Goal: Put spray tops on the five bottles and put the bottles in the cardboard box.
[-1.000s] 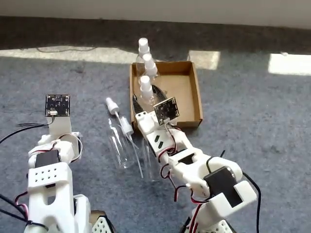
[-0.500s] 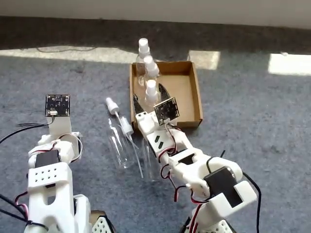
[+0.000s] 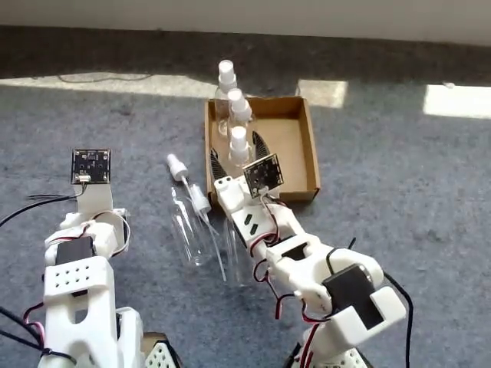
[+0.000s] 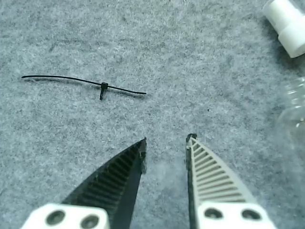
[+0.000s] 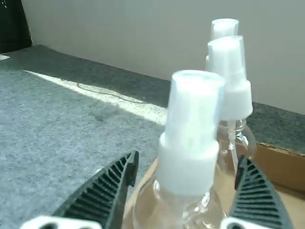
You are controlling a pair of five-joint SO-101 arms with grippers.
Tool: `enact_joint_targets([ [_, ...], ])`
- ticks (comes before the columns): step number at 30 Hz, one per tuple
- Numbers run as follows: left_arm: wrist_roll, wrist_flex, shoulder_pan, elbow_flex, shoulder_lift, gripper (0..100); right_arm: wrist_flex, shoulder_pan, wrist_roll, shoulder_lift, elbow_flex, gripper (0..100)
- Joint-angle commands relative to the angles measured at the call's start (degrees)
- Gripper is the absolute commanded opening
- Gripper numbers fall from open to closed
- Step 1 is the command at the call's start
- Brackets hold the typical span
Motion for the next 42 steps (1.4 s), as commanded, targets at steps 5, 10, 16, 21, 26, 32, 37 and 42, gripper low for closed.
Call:
enact_joint_targets([
  [5, -0.4, -0.9, 0.8, -0.1, -0.3, 14, 8.5, 2.8, 0.2, -14.0, 2.4, 27.5],
  [10, -0.4, -0.9, 0.8, -0.1, -0.2, 14, 15.6, 2.2, 0.2, -22.5, 2.4, 27.5],
  [16, -0.4, -0.9, 0.9, -0.1, -0.2, 14, 33.4, 0.9, 0.2, -37.6, 2.1, 27.5],
  [21, -0.4, -0.9, 0.9, -0.1, -0.2, 14, 55.1, -3.2, 0.2, -54.5, 2.0, 27.5],
  [26, -0.4, -0.9, 0.9, -0.1, -0.1, 14, 78.7, -9.0, 0.1, -73.6, 2.2, 27.5],
  [32, -0.4, -0.9, 0.9, -0.1, 0.0, 14, 102.5, -10.8, 0.3, -83.8, 2.2, 27.5],
  [37, -0.4, -0.9, 0.9, -0.1, 0.0, 14, 107.8, -10.8, 0.4, -73.8, 1.7, 27.5],
  [42, -0.4, -0.9, 0.7, -0.1, 0.0, 14, 108.2, -11.1, -0.6, -53.2, -6.9, 27.5],
])
